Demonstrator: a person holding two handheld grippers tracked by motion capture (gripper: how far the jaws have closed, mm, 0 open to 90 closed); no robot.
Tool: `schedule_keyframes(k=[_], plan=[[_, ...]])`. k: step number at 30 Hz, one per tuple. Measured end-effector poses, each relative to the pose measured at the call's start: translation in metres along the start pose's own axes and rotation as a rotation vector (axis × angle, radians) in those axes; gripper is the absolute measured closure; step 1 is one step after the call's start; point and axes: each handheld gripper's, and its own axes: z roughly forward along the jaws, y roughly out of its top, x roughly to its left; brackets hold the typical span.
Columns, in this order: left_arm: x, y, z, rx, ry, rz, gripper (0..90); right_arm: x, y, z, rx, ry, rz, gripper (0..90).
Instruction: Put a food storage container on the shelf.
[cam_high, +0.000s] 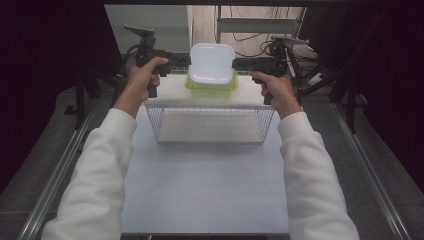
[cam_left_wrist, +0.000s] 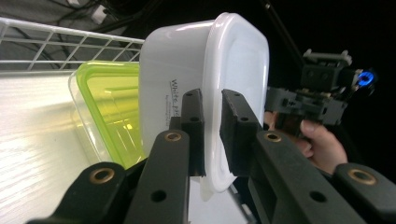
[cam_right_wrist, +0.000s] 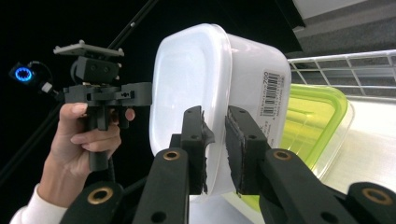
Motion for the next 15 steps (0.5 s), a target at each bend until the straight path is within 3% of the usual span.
schedule_keyframes(k=[9, 11, 15], plan=[[0.017, 0.008, 0.009, -0.041, -0.042, -0.110, 79.2, -0.015, 0.007, 0.007, -0.023, 0.009, 0.135, 73.4], [0.021, 0.009, 0.012, -0.040, -0.022, -0.116, 78.0, -0.019, 0.008, 0.009, -0.024, -0.002, 0.150, 73.1], [0.025, 0.009, 0.014, -0.066, -0.029, -0.120, 77.6, -0.024, 0.008, 0.012, -0.036, 0.010, 0.173, 73.0]])
